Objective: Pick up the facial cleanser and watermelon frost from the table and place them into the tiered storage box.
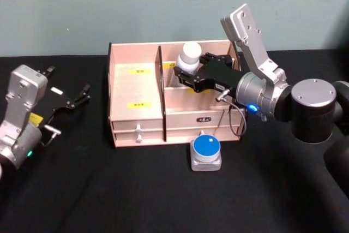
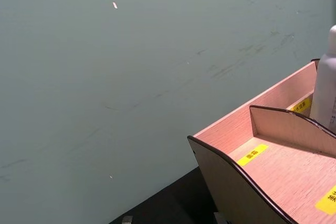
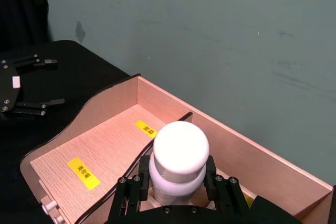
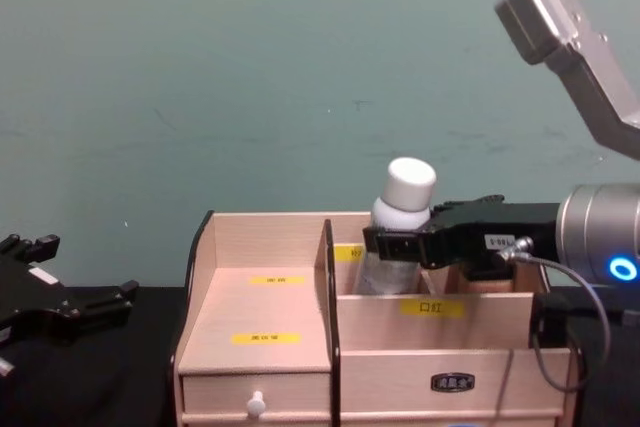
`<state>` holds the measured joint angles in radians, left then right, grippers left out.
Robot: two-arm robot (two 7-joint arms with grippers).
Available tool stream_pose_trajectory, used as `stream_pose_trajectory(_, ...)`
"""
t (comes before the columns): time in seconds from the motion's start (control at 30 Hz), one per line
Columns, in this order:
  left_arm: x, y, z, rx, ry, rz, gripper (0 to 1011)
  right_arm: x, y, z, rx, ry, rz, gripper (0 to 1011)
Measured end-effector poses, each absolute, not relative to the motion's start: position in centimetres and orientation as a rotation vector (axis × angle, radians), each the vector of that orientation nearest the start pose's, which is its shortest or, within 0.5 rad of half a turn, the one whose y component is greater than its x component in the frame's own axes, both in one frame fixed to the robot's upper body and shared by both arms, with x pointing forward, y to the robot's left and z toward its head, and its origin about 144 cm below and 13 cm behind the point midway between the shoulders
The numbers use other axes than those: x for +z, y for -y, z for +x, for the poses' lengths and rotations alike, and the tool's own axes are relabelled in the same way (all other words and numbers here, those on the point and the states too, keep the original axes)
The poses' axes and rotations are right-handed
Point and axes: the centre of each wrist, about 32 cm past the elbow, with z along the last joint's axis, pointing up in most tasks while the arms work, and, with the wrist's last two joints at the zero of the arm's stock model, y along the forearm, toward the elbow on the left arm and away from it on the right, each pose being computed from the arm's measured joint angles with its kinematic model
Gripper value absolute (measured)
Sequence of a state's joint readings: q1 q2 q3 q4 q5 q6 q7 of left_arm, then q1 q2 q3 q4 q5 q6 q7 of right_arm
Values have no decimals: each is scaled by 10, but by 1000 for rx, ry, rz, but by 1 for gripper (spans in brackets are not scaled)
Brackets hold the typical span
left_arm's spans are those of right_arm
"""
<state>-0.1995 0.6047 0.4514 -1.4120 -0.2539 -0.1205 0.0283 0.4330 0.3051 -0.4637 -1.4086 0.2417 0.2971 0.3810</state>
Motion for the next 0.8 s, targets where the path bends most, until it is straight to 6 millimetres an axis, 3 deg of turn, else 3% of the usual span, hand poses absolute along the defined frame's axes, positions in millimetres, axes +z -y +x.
stream_pose_trajectory(0.47, 1140, -310, 489, 1248, 285, 304, 1001, 1212, 196, 552, -840, 6, -310, 605)
stream_pose_trajectory(0.6, 1140, -310, 489, 1248, 285, 304, 1001, 1212, 196, 551, -839, 5, -311, 673)
stream_pose_trajectory(0.8, 1140, -310, 489, 1248, 285, 304, 1001, 1215, 197, 551, -843, 7, -302, 853)
